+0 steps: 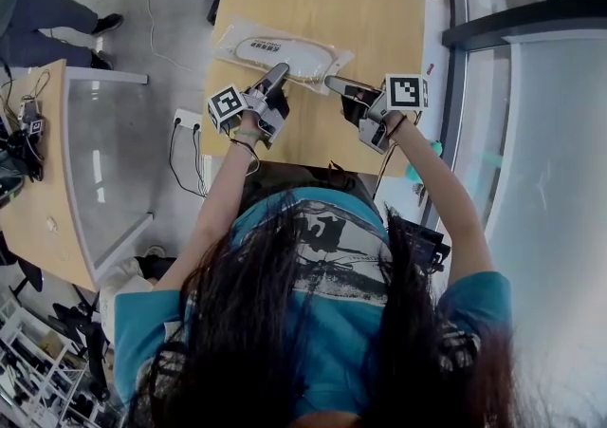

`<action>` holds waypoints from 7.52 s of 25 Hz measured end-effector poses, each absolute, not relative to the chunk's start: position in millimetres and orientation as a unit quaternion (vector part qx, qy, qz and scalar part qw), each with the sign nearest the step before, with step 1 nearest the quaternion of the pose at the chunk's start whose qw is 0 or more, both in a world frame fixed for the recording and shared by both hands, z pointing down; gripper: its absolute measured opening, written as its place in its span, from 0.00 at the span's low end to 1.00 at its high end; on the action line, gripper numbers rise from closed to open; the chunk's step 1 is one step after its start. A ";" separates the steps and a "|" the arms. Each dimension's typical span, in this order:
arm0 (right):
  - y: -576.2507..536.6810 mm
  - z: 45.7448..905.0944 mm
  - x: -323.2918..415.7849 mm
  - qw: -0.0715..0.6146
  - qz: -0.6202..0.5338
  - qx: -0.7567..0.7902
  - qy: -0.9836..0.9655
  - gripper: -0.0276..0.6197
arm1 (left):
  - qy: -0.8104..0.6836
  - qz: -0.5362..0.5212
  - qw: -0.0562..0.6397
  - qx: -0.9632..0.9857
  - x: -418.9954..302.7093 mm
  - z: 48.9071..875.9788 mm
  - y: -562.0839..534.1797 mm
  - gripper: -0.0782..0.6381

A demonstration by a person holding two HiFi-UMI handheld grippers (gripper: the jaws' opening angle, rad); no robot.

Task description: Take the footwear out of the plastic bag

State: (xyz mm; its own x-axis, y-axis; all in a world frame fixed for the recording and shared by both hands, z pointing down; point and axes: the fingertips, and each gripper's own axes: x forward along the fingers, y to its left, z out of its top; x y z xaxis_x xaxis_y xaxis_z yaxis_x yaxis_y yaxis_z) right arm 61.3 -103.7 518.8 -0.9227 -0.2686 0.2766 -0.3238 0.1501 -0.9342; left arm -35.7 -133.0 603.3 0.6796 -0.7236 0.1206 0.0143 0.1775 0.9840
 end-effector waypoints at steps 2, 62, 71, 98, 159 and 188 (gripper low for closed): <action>-97.9 515.2 62.3 0.023 0.623 0.191 -0.758 0.06 | -0.303 -0.261 0.704 0.587 -35.9 602.1 -133.7 0.45; -98.9 458.0 16.4 0.034 0.496 0.174 -0.850 0.25 | -0.294 -0.440 0.640 0.556 -119.6 520.3 -128.7 0.27; -100.9 454.7 17.7 0.022 0.512 0.173 -0.841 0.25 | -0.292 -0.429 0.639 0.567 -117.5 519.1 -125.7 0.26; -97.0 453.2 17.3 0.020 0.539 0.111 -0.835 0.36 | -0.248 -0.354 0.615 0.659 -102.8 484.9 -124.1 0.25; -102.9 464.9 118.4 0.060 0.547 0.222 -0.805 0.19 | -0.435 -0.146 0.545 0.702 -116.5 533.4 -153.6 0.15; -83.3 481.7 161.7 0.145 0.518 0.295 -0.790 0.19 | -0.553 0.014 0.482 0.679 -160.4 595.8 -156.7 0.12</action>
